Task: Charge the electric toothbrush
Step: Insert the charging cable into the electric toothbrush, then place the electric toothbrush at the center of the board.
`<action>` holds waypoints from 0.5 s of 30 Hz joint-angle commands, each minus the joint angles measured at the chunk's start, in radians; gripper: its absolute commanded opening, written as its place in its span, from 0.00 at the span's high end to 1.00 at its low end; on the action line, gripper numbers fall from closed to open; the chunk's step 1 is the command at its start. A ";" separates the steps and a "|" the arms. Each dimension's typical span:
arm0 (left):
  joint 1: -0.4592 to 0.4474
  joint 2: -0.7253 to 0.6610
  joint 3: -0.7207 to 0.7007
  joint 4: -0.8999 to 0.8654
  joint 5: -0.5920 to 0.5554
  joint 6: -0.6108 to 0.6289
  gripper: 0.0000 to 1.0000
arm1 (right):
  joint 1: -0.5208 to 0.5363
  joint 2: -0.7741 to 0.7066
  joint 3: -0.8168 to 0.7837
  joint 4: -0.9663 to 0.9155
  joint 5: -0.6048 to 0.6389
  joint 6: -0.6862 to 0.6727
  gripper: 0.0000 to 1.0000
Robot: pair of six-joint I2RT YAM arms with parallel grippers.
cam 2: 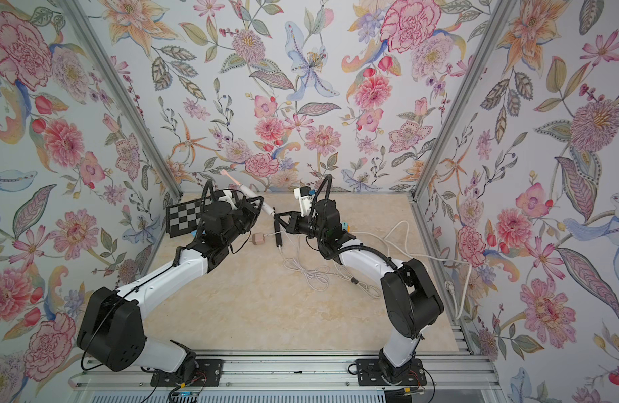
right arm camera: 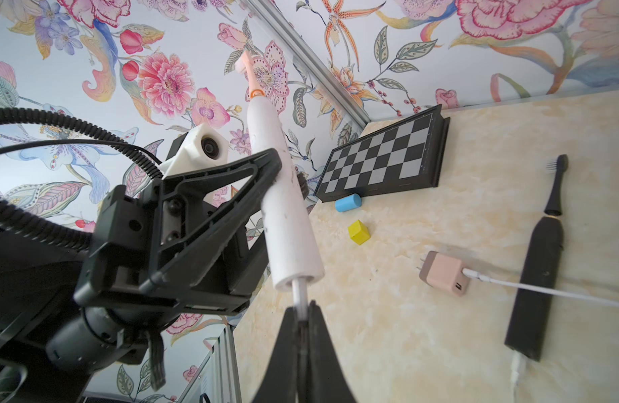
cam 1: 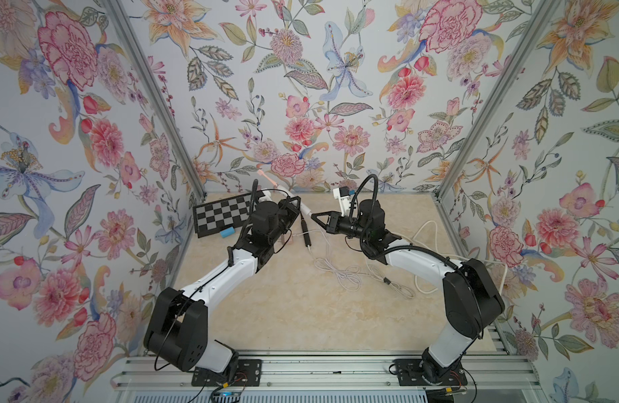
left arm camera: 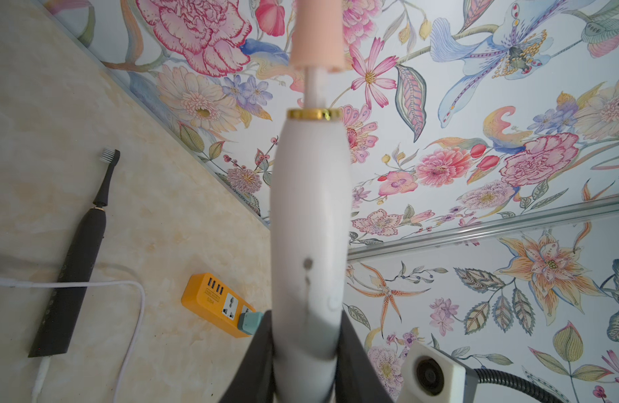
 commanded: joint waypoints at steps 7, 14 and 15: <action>0.101 -0.220 -0.161 -0.409 0.140 0.260 1.00 | 0.040 -0.212 -0.189 -0.009 0.042 -0.147 0.62; 0.201 -0.179 -0.399 -0.384 0.087 0.240 1.00 | 0.050 -0.367 -0.293 -0.250 0.148 -0.241 0.45; 0.201 -0.147 -0.418 -0.362 0.092 0.222 1.00 | 0.049 -0.367 -0.288 -0.261 0.151 -0.244 0.44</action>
